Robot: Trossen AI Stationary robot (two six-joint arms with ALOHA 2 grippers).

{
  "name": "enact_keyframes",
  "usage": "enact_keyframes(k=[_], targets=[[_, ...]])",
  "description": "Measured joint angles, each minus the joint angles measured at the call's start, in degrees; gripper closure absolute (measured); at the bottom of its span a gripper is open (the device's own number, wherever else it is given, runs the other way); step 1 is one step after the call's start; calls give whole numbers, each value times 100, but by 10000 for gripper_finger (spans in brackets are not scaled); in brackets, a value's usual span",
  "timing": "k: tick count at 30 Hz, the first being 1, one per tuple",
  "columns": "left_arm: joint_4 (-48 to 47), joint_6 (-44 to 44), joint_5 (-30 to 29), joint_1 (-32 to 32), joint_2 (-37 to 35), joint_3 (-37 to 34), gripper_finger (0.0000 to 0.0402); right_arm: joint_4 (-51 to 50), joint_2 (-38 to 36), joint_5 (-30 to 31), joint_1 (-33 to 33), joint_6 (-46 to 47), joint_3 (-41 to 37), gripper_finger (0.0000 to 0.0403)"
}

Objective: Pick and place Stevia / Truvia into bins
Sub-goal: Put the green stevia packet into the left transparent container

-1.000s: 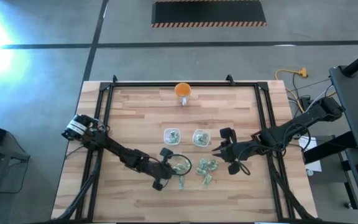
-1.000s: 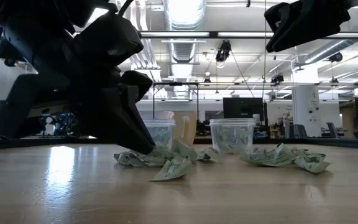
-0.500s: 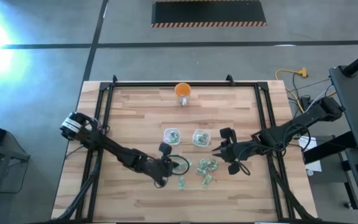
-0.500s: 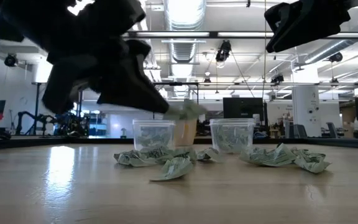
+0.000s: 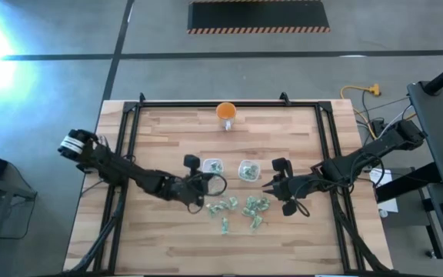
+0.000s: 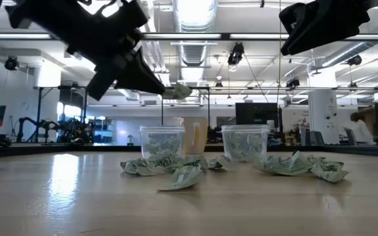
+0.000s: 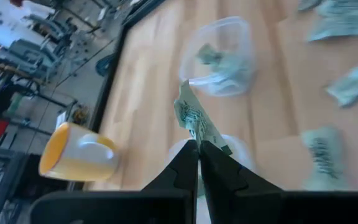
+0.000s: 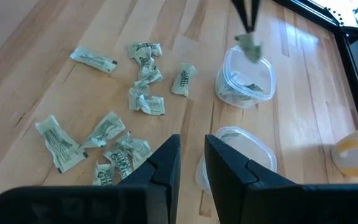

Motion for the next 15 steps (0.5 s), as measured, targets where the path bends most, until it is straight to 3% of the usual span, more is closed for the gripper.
enact_keyframes(k=[7, 15], targets=[[-127, -41, 7, 447, -70, -166, 402, 0, 0, -2, -2, 0, 0, 339], [-123, -177, 22, 479, -87, -240, 402, -2, 0, -2, -2, -2, 0, 339]])
